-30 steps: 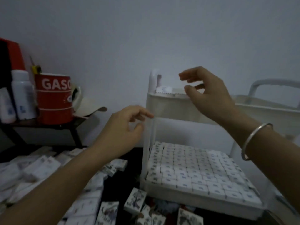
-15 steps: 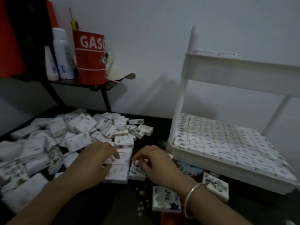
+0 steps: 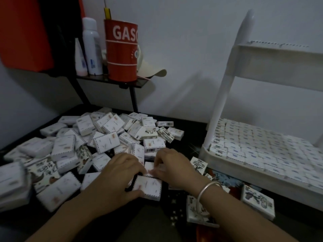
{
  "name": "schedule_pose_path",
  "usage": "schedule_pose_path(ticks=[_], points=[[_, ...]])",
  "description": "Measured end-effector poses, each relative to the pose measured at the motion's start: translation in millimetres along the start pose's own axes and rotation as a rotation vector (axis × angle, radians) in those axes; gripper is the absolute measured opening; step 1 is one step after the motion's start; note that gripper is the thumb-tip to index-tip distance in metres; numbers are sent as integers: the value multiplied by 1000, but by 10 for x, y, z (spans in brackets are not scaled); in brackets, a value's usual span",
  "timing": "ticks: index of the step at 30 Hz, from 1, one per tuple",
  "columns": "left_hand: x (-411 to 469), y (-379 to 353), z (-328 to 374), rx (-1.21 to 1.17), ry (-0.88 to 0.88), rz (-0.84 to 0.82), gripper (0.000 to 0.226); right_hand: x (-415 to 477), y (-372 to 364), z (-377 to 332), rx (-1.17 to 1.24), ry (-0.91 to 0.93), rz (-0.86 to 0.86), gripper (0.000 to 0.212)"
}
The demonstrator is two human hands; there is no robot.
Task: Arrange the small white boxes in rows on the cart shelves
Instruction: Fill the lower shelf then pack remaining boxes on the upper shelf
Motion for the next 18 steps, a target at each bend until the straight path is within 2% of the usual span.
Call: schedule_pose_path(ticks=[3,6,9,12,15,18], points=[[11,0,-49,82,53,29,67,64,-69,17,-40,12,-94,54],[23,3,34,252,1,28,57,88,-78,-1,-127,51,-118,58],[33,-2,18,231,12,16,52,64,-44,31,-40,42,-106,57],[44,-4,-37,83,90,20,51,-16,143,101,209,0,31,42],[109,69,29,-113,138,33,46,-145,428,264,356,-54,181,33],[274,211,180,-456,115,76,42,-373,854,400,337,-67,296,37]])
Point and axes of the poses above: each hand's wrist, its own x-axis towards the middle knuckle, its own y-axis out of the back of the hand, z = x × y, the point moved 10 cm from there along x, towards the middle knuckle, and after that the axes turned 2 degrees about -z, right-handed, at the moved point
